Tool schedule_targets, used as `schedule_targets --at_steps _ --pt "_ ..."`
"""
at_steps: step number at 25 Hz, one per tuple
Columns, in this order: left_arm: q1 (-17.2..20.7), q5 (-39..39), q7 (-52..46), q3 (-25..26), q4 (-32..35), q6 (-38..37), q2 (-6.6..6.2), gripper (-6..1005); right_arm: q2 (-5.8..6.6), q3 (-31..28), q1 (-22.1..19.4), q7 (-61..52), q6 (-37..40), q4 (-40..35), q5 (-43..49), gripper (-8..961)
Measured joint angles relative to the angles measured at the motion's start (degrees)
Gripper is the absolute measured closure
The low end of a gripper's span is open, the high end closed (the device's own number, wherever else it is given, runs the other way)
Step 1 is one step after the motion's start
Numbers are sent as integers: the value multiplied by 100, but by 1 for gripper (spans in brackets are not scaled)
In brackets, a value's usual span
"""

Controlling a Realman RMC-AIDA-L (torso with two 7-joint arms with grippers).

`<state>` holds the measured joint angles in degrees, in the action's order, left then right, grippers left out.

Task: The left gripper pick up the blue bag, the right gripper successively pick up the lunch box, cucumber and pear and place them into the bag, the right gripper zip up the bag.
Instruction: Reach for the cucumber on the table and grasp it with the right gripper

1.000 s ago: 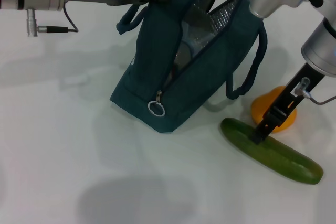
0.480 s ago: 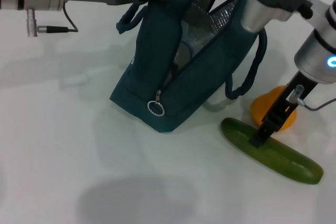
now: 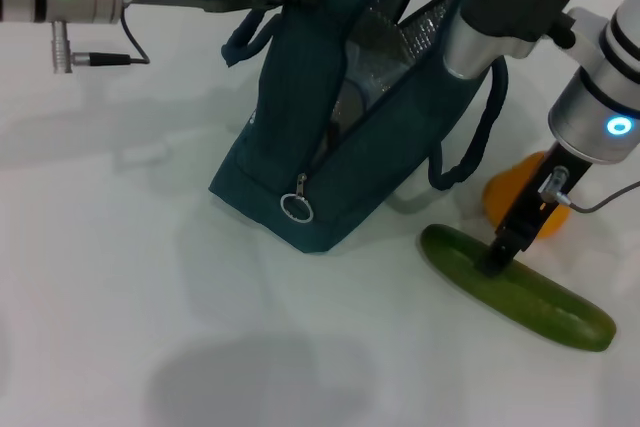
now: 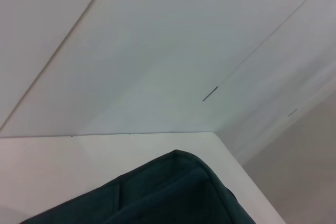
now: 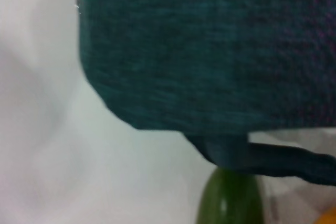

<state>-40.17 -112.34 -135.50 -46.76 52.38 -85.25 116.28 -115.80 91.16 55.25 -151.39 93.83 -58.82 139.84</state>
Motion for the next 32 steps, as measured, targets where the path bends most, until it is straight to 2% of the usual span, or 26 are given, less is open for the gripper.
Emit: schedule_targets --at_steps 9,14,22,32 --pt "7 11 4 0 0 8 3 939 -42 398 100 -23 -90 78 -61 274" --pt "-20 11 6 0 0 32 8 939 -41 461 106 -24 -107 91 -93 273" --pt "-32 9 38 0 0 93 9 939 -38 959 124 -60 -326 132 -149 272" --pt "-17 12 67 -7 0 100 18 939 -38 1237 174 -98 -461 226 -204 275"
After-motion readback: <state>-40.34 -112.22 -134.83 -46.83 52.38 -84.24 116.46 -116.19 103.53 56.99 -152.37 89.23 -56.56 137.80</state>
